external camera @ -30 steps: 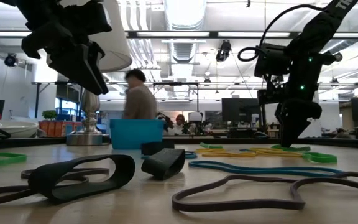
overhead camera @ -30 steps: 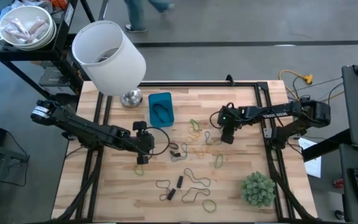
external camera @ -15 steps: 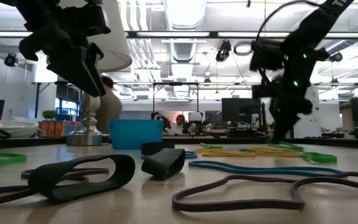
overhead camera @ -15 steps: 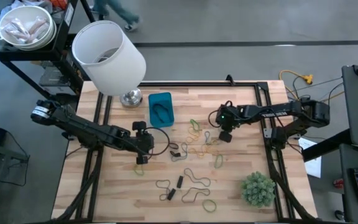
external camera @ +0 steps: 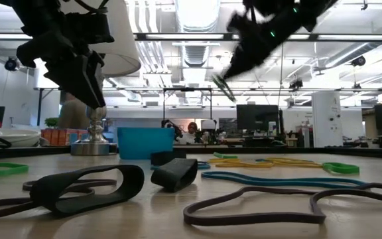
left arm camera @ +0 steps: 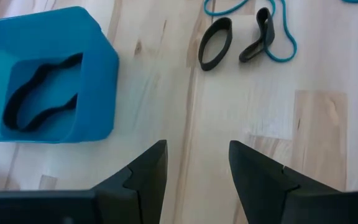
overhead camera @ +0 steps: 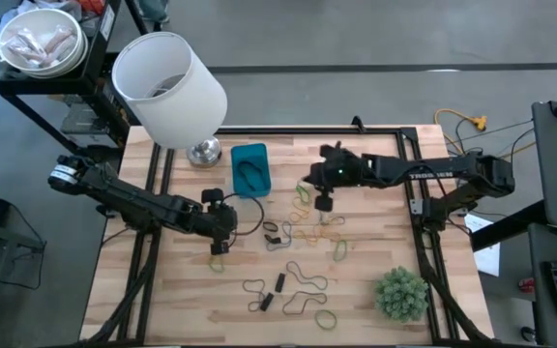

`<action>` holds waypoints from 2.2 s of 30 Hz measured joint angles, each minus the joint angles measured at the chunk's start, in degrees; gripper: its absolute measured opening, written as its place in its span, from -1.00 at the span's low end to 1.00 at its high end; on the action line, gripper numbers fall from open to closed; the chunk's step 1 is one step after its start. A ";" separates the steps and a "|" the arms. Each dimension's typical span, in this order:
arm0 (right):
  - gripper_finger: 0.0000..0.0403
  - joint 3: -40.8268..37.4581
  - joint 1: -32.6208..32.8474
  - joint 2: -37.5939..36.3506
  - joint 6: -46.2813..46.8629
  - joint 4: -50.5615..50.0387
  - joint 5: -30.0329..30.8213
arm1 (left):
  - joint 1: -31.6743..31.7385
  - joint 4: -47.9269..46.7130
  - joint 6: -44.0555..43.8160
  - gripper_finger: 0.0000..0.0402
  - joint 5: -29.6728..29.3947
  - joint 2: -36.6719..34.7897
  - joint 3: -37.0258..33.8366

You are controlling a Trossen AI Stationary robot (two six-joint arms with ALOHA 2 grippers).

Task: Pick and place rubber bands into bin
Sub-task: Put the green rubber band into the blue bin

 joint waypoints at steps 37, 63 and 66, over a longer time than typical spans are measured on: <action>-0.63 32.81 -4.27 36.59 -1.25 1.01 -2.75 | -2.11 -1.23 -1.50 -0.22 0.01 0.04 -0.27; -0.06 27.54 4.40 14.12 -8.17 -30.36 -11.23 | -2.93 -3.62 -9.25 -0.22 19.74 1.06 -4.16; -0.08 23.50 6.11 8.95 -7.12 -30.43 -11.21 | -3.86 -3.73 -9.71 -0.22 19.78 2.53 -4.33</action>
